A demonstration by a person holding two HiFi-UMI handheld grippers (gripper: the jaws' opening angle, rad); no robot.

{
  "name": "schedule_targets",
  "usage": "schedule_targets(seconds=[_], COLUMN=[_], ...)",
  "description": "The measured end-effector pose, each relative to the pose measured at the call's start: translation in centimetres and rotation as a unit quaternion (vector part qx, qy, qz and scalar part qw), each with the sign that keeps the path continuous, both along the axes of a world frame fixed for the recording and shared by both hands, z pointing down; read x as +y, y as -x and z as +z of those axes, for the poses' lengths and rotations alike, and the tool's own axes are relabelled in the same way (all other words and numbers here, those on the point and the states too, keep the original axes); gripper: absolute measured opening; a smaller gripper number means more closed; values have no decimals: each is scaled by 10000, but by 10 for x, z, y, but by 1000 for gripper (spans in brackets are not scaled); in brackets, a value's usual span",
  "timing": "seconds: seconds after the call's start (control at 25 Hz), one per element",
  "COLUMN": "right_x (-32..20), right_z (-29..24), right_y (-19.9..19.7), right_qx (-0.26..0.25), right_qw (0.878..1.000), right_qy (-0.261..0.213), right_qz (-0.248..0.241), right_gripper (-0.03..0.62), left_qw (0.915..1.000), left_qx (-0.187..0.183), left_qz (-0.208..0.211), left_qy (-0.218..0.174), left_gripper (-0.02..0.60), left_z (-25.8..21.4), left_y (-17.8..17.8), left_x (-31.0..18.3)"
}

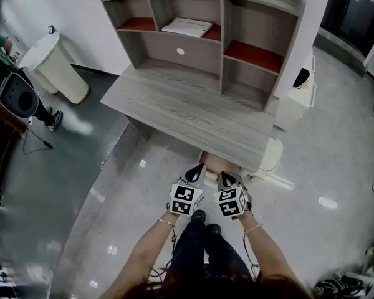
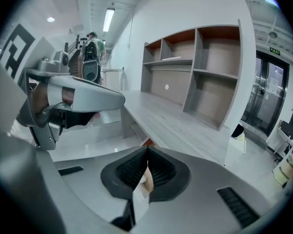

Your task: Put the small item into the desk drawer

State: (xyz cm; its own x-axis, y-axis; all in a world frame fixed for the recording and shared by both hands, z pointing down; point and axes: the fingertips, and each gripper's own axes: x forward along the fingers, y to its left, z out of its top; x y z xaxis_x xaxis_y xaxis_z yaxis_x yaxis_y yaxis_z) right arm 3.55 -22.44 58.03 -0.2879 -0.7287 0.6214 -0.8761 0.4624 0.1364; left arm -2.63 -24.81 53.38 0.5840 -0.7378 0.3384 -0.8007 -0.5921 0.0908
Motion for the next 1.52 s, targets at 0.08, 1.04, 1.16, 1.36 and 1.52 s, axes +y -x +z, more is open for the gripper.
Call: schedule_targets(seconds=[0.08,1.04,1.16,1.36,1.52], right_x=[1,29,34,44,53], right_z=[-13,-149,-163,-189,-209], right_y=[-5,-36,-38,-40,-38], right_qx=[-142,-862,-946,-996,-1024], right_qw=[9998,9841,9818,9777,9742], right_qy=[-113,-1540,-1630,-1818,-1976], right_qz=[38,187,234,322,374], right_gripper=[3,2,2,2,2], left_qw=[10000,9972,9965,9953,9938], left_qx=[-2,53,105,173,229], left_qz=[16,-113,-136,-165,-190], left_qy=[-32,-736,-814,-943,-1068], left_gripper=[15,15,15,15,15], left_z=[-9,-128,-141,-163,-183], left_y=[-6,-44,-43,-40,-36], left_x=[5,48,52,62,70])
